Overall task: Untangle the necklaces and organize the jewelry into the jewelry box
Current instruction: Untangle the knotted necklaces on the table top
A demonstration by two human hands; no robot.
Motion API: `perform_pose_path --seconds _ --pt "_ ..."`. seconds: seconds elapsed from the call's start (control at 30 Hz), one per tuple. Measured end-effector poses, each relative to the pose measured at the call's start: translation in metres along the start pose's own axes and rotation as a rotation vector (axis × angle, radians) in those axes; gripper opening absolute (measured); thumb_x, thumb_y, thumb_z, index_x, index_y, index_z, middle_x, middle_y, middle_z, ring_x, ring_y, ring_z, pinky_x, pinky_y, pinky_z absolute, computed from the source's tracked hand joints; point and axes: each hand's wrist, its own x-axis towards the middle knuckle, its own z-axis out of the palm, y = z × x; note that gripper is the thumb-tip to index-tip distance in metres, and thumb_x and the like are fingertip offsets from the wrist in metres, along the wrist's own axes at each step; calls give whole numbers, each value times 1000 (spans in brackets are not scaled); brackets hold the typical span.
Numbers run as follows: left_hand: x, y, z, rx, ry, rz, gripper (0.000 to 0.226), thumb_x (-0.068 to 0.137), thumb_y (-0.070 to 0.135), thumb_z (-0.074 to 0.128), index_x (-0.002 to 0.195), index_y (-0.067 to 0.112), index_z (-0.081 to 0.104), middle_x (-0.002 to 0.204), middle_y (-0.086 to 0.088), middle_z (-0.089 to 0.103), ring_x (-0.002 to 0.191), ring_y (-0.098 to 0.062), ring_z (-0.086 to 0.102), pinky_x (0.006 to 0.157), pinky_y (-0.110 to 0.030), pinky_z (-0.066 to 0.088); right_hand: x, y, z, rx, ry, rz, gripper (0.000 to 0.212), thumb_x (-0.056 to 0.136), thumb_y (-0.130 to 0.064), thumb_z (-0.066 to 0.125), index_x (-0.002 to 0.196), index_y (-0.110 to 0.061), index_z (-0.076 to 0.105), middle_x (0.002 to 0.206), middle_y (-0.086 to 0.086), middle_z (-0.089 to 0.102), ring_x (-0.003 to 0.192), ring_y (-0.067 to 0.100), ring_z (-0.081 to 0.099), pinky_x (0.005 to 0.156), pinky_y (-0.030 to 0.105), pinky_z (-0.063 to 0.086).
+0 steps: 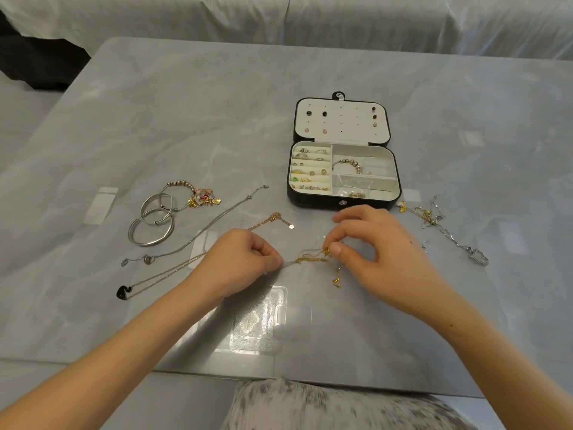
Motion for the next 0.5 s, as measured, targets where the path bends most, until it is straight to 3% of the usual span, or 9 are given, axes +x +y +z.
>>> perform_pose_path --seconds 0.13,0.23,0.33,0.5 --pt "-1 -2 1 41 -18 28 9 83 21 67 84 15 74 72 -10 70 69 -12 58 65 -18 45 -10 1 -6 63 -36 -13 19 88 -27 59 77 -43 59 126 -14 49 120 4 41 97 23 29" --pt "-1 -4 3 95 -30 72 7 82 23 68 78 19 72 58 -4 64 56 -8 51 64 -22 45 -20 2 -9 186 -66 -33 10 85 -30 59 78 -34 66 110 -20 59 109 -1 50 92 13 33" --pt "-1 -7 5 157 -13 101 10 81 24 68 71 25 69 40 10 41 47 -7 40 59 -23 39 -31 8 -9 166 -170 -112 16 81 -40 54 78 -32 67 92 -18 62 96 6 56 82 12 38" --pt "-5 -8 6 240 -2 195 17 79 26 70 65 31 62 41 11 38 44 -5 37 53 -21 32 -43 18 0 71 -309 -94 19 79 -44 48 76 -35 65 75 -24 57 85 3 52 74 10 37"
